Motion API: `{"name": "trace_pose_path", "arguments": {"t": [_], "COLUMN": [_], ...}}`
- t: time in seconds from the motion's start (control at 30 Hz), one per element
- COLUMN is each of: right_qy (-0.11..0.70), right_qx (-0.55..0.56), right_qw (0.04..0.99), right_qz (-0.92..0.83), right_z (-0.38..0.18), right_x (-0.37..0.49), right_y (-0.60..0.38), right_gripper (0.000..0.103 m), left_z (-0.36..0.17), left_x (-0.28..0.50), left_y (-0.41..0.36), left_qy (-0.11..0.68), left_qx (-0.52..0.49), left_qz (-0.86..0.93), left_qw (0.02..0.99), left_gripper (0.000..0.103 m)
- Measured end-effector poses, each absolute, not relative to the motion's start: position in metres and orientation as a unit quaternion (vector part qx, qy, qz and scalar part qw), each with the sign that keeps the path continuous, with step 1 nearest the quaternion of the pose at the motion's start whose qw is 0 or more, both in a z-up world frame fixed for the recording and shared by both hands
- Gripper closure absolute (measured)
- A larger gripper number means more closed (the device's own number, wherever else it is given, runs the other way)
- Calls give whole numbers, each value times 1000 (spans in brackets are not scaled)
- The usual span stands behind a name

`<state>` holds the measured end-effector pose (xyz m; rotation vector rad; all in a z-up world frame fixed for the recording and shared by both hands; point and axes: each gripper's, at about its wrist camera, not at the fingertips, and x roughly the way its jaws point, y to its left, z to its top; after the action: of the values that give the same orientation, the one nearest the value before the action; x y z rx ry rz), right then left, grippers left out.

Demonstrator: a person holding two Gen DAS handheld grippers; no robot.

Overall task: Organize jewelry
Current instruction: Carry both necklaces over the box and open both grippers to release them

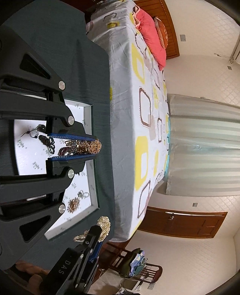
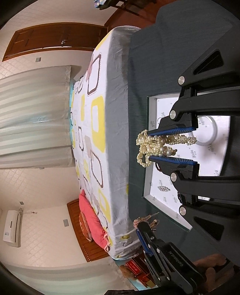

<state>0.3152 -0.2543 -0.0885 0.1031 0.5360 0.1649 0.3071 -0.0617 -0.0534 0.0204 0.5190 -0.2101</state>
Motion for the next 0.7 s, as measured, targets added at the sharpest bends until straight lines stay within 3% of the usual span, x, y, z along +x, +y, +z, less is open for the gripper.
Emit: {"name": "trace_pose_path", "arguments": {"t": [0.7], "right_qy": [384], "right_qx": [21], "right_qw": [922], "right_qz": [43], "right_z": [-171], "right_x": [390], "right_y": [-237], "right_gripper": [81], "left_z": [-141], "left_x": [384], "left_y": [-47], "left_qy": [363], "left_qx": [16], "left_qz": [-49], "left_qw": [930], "left_gripper": [89]}}
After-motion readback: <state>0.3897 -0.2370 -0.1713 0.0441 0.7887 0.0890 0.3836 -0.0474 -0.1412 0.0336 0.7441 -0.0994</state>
